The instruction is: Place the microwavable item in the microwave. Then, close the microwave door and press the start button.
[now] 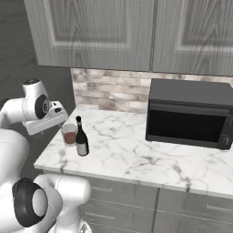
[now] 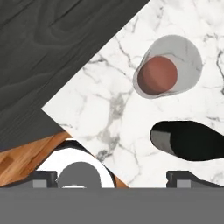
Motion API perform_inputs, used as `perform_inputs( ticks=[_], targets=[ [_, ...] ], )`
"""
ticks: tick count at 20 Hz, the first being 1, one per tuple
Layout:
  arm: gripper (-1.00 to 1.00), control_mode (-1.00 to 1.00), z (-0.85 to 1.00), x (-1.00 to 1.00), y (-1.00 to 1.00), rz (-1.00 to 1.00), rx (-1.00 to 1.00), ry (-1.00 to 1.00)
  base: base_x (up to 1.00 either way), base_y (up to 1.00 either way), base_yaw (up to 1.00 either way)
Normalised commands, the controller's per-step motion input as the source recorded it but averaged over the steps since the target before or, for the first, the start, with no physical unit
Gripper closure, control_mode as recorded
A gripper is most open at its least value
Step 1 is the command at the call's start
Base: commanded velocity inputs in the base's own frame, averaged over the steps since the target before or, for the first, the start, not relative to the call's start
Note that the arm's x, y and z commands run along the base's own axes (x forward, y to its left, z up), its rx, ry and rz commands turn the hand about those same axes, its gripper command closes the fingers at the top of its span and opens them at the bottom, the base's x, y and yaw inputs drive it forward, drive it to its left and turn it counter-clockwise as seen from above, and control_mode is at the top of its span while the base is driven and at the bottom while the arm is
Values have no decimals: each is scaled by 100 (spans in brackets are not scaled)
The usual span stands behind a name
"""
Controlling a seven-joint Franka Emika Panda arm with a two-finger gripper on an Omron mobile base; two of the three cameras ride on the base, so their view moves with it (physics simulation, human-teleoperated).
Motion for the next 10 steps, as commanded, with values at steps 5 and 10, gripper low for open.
perform_inputs(
  ticks=[5,10],
  targets=[
    [-100,-100,-31,12,1,9,-8,3,0,0,0],
    [-100,-100,-32,18,2,4,-7,0,0,0,0]
  ],
)
